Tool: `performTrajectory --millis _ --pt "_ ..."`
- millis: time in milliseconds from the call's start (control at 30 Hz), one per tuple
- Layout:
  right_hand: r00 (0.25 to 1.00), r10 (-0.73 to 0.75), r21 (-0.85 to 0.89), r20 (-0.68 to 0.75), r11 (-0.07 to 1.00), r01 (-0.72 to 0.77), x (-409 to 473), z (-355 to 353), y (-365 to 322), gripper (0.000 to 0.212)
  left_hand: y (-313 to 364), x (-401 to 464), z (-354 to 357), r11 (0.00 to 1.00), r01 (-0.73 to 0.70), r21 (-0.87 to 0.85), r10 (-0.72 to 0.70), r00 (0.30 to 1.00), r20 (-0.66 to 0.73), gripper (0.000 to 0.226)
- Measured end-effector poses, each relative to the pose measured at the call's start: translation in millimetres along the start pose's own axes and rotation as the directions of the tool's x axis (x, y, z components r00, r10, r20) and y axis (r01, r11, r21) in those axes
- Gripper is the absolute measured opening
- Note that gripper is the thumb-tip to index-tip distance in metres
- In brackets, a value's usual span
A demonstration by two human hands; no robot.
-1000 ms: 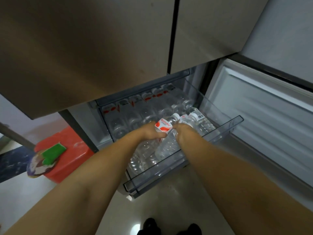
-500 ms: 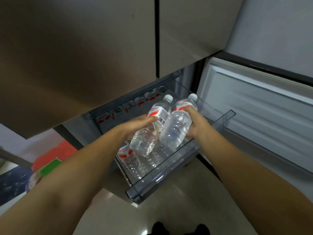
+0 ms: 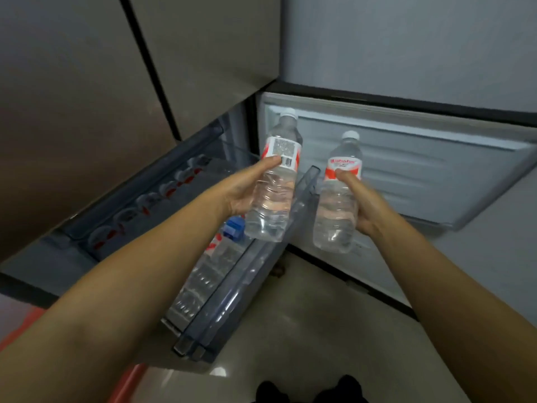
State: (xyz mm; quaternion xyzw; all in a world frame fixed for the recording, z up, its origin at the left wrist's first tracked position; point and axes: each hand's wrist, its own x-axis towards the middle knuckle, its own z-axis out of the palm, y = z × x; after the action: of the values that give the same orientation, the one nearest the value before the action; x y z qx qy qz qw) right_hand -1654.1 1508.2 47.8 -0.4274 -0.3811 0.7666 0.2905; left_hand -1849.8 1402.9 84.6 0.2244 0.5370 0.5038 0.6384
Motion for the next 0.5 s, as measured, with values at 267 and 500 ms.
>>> performTrajectory --millis 267,500 --pt "0.853 -0.334 -0.479 -0.402 0.87 0.116 -28.9 -92.1 24.8 0.053 -63.5 60.7 88.5 0.842 -0.171 0.512 0.238 0.969 -0.069 0.049" --pt "0.805 -0.379 -0.636 -0.456 0.771 0.003 -77.1 -188.5 64.1 0.061 -147.9 65.1 146.0 0.662 -0.088 0.745 0.227 0.97 -0.087 0.056"
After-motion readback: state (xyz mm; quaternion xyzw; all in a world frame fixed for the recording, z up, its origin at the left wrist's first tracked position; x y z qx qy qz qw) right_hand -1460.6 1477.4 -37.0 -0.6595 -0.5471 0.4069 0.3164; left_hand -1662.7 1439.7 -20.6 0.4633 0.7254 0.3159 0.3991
